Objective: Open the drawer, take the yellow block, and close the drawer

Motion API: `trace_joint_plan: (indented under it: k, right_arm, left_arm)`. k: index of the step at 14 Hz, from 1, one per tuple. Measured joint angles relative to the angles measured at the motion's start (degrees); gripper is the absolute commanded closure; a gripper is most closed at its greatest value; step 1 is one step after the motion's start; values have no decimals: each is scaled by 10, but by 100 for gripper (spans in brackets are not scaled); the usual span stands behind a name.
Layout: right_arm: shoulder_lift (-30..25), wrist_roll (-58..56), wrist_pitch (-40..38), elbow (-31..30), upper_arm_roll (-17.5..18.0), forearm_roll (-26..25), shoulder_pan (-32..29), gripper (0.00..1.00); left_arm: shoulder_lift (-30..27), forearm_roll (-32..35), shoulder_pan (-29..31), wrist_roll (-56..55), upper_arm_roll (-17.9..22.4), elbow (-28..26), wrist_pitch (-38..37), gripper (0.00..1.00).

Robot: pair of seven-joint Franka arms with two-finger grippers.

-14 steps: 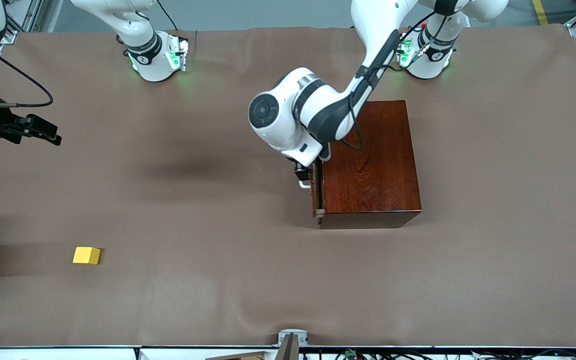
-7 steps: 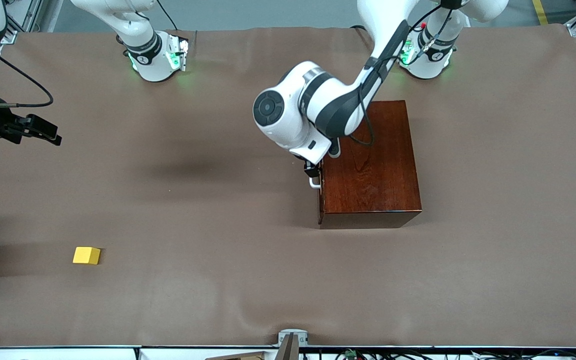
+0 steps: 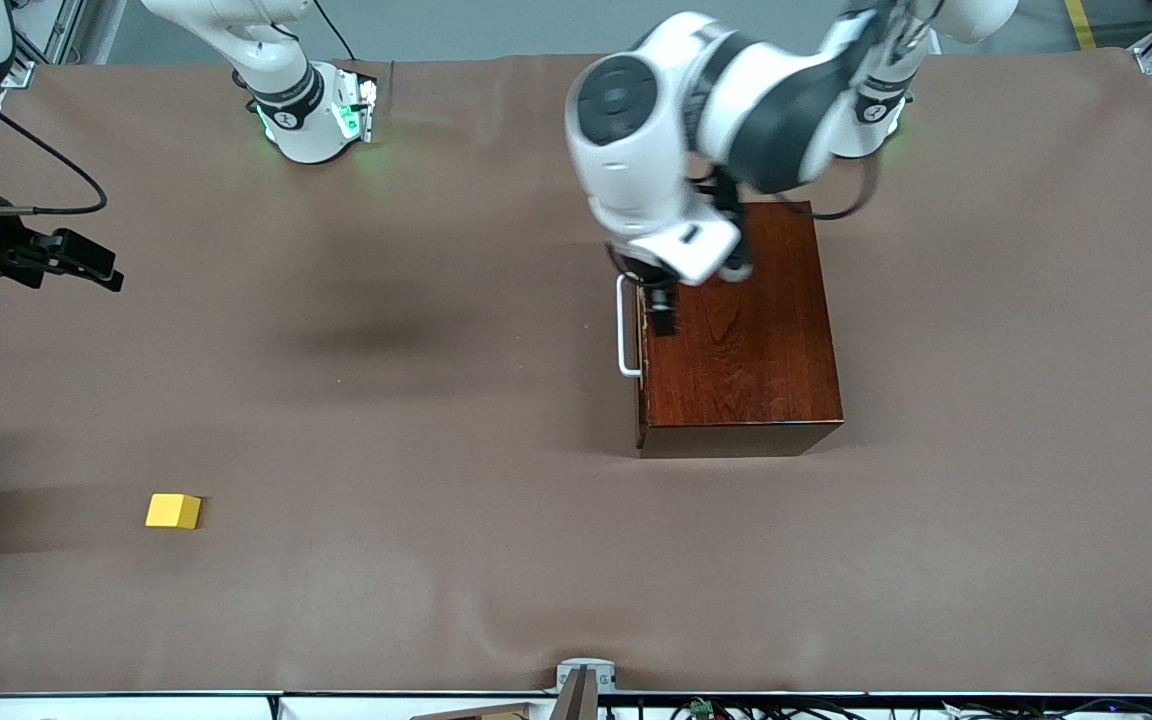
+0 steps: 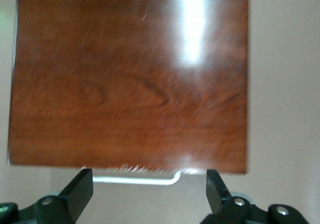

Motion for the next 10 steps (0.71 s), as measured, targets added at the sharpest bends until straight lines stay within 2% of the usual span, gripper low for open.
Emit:
trace_joint_plan:
  k: [6, 10]
  right_arm:
    - [0, 0, 0, -1, 1, 0, 4, 0]
    - [0, 0, 0, -1, 1, 0, 6, 0]
  left_arm:
    - [-33, 0, 163, 242, 0, -16, 1, 0]
    - [-99, 0, 247, 419, -1, -52, -3, 0]
